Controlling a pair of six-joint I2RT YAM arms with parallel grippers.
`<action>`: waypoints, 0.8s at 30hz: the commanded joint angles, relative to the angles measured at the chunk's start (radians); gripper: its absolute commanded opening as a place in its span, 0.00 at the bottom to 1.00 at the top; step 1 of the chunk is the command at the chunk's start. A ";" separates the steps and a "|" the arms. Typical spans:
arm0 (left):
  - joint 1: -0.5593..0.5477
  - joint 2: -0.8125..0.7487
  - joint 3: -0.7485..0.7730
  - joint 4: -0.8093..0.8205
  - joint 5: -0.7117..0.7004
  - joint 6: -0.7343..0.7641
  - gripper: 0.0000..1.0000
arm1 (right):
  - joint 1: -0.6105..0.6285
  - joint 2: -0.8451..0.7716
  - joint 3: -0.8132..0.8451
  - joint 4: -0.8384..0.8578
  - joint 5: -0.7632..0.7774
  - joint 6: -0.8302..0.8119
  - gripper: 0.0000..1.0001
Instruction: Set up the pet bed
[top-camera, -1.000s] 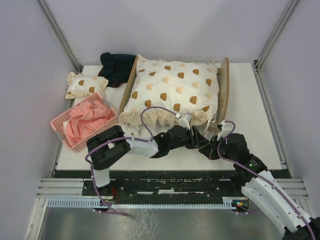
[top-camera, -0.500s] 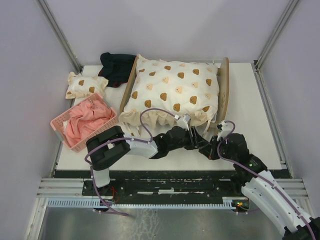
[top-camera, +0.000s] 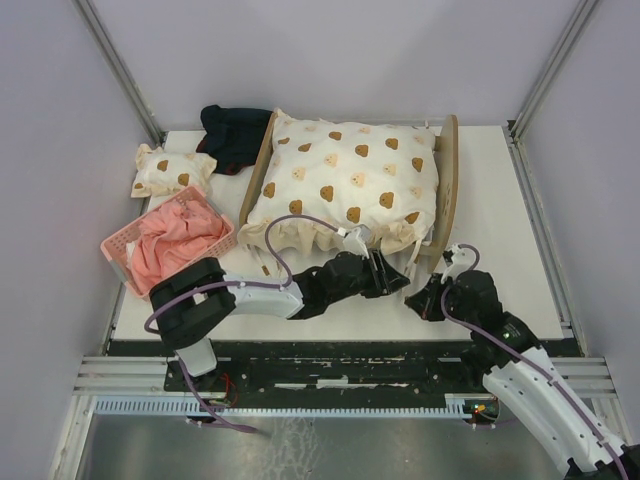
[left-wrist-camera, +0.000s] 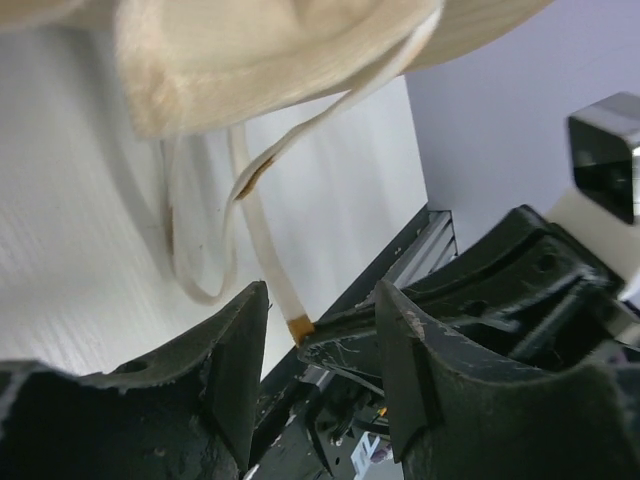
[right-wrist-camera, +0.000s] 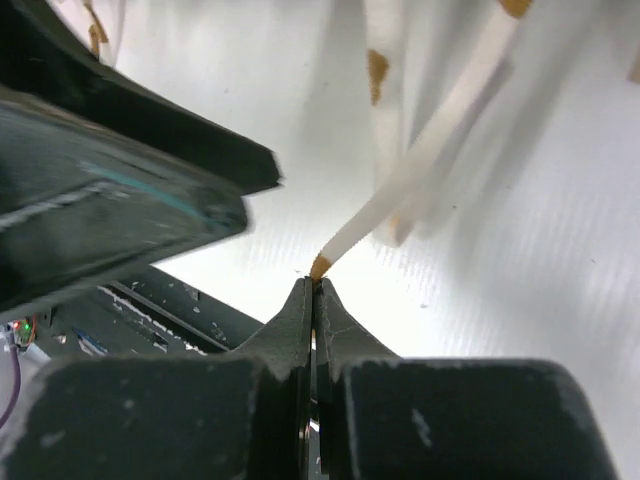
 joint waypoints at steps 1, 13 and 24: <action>-0.007 -0.061 0.017 -0.004 -0.055 0.076 0.54 | 0.005 -0.036 0.081 -0.110 0.115 0.044 0.02; -0.035 0.050 0.082 0.121 0.085 0.083 0.53 | 0.004 -0.079 0.100 -0.102 0.022 0.010 0.02; -0.033 0.119 0.100 0.131 0.075 -0.033 0.54 | 0.005 -0.125 0.090 -0.083 -0.015 -0.019 0.02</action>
